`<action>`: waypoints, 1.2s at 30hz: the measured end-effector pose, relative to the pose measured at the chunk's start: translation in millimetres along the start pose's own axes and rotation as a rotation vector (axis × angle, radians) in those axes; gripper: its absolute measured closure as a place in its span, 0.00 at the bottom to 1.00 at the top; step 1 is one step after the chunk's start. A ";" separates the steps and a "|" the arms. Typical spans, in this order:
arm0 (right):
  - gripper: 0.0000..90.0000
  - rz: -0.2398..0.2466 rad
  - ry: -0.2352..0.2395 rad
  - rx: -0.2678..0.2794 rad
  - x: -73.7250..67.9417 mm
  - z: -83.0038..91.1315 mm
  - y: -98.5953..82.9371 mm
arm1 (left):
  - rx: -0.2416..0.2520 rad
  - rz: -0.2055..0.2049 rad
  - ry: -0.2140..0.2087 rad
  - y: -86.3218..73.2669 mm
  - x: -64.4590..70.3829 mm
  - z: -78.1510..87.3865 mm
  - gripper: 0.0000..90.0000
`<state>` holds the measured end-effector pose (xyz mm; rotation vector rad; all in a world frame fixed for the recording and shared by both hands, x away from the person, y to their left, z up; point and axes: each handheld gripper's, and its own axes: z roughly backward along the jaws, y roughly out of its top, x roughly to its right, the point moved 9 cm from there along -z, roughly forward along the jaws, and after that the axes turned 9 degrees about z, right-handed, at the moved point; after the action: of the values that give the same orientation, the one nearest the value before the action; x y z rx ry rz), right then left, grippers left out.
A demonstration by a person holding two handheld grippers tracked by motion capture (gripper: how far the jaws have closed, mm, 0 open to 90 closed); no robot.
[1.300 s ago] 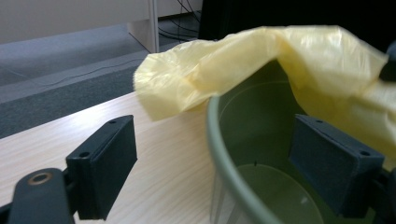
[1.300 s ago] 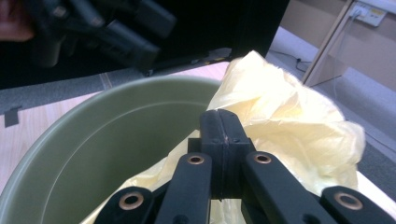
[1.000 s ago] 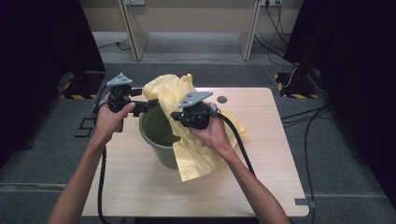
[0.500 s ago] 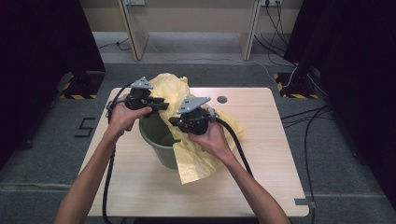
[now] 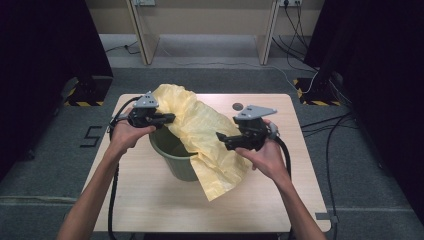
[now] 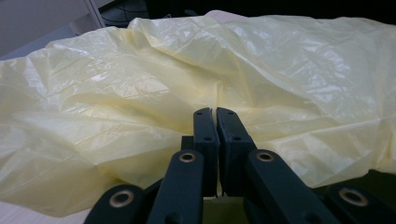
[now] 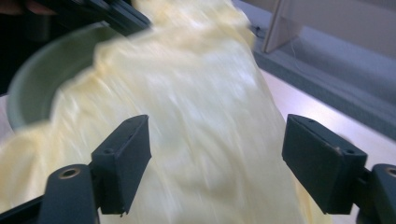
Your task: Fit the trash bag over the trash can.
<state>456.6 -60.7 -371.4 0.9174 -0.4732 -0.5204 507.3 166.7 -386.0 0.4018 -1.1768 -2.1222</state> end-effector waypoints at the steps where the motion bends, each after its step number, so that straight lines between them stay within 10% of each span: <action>1: 0.25 -0.021 0.006 -0.001 0.4 3.1 -7.9 | 0.004 0.002 -0.002 -0.3 0.8 0.8 0.96; 6: 0.23 -0.123 0.076 0.026 -3.0 5.4 -31.2 | -0.003 -0.009 -0.011 -2.3 6.0 -0.3 0.96; 18: 0.30 -0.210 0.151 0.083 -4.3 -25.0 -12.1 | 0.003 -0.031 -0.052 -3.8 21.6 -1.5 0.95; 23: 0.54 -0.197 0.159 0.076 -3.8 -36.8 -6.7 | 0.005 -0.034 -0.055 -4.4 22.8 -0.7 0.94; 30: 0.93 -0.066 0.037 0.073 11.7 -39.3 8.1 | 0.012 -0.037 -0.063 -2.7 26.9 -0.6 0.94; 36: 1.00 0.050 0.005 0.088 12.1 -51.5 50.3 | 0.005 -0.045 -0.069 -2.4 31.7 -5.0 0.94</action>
<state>507.3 -11.0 -354.3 0.9885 -0.5161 -0.4544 486.0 142.8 -389.1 0.3635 -1.2230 -2.1877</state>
